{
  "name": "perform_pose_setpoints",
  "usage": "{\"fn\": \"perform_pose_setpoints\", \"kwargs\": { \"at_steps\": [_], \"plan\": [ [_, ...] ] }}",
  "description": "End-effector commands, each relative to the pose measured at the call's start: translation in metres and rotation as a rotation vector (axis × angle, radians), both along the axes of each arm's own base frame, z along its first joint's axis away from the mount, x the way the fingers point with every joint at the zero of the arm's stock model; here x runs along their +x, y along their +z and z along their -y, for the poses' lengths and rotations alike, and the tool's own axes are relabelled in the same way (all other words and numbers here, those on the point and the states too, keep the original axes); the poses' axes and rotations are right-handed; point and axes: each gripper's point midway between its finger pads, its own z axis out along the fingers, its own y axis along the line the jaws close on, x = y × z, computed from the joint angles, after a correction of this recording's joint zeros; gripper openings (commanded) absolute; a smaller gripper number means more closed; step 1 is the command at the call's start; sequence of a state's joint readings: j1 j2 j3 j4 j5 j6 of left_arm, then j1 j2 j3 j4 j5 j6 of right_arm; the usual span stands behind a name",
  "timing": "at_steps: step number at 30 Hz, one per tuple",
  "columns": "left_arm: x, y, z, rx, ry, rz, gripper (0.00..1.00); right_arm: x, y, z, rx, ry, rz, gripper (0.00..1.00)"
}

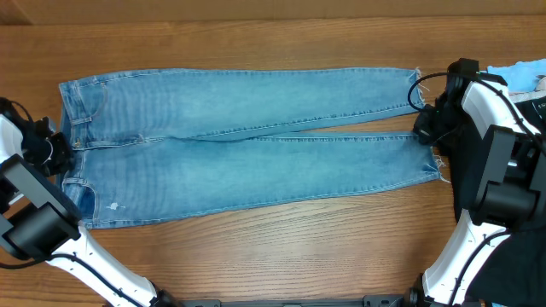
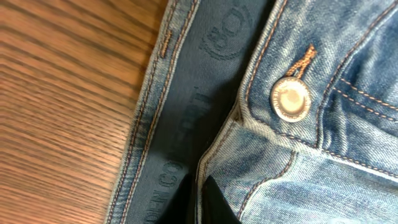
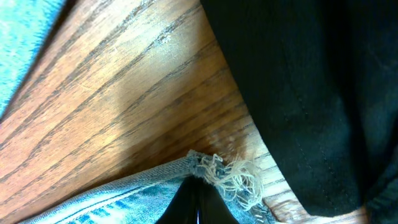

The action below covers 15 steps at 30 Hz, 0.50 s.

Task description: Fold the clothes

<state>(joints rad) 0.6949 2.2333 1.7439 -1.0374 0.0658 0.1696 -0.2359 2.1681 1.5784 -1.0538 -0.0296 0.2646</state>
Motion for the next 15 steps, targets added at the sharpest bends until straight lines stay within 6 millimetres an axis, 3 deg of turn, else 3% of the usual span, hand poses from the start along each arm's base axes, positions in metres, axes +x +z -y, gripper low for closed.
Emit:
{"fn": "perform_pose_setpoints", "kwargs": {
  "at_steps": [1, 2, 4, 6, 8, 9, 12, 14, 15],
  "plan": [
    [0.006, 0.021, -0.014, 0.002, 0.047, 0.085, 0.36, -0.011, -0.021, 0.008, -0.014, -0.010, -0.058, 0.04],
    [0.018, 0.035, -0.010, -0.025, 0.039, 0.132, 0.48, -0.007, -0.017, 0.009, -0.016, -0.010, -0.046, 0.07],
    [0.040, 0.078, -0.006, -0.042, 0.027, 0.225, 0.64, 0.009, 0.003, 0.006, 0.009, -0.010, 0.009, 0.25],
    [0.057, 0.136, -0.001, -0.034, 0.039, 0.323, 0.72, 0.032, 0.044, 0.002, 0.042, -0.005, 0.108, 0.49],
    [0.064, 0.202, 0.012, -0.018, 0.054, 0.435, 0.75, 0.046, 0.093, 0.003, 0.036, -0.001, 0.189, 0.61],
    [0.061, 0.238, 0.021, 0.005, 0.064, 0.491, 0.77, 0.048, 0.120, 0.004, 0.025, 0.004, 0.228, 0.64],
    [0.040, 0.304, 0.050, 0.048, 0.086, 0.592, 0.81, 0.042, 0.177, 0.002, 0.004, 0.007, 0.312, 0.70],
    [0.027, 0.334, 0.070, 0.075, 0.065, 0.643, 1.00, 0.035, 0.198, 0.001, -0.005, 0.009, 0.346, 0.75],
    [0.022, 0.341, 0.075, 0.080, 0.058, 0.654, 1.00, 0.030, 0.205, -0.001, -0.006, 0.009, 0.350, 0.79]
  ]
}}
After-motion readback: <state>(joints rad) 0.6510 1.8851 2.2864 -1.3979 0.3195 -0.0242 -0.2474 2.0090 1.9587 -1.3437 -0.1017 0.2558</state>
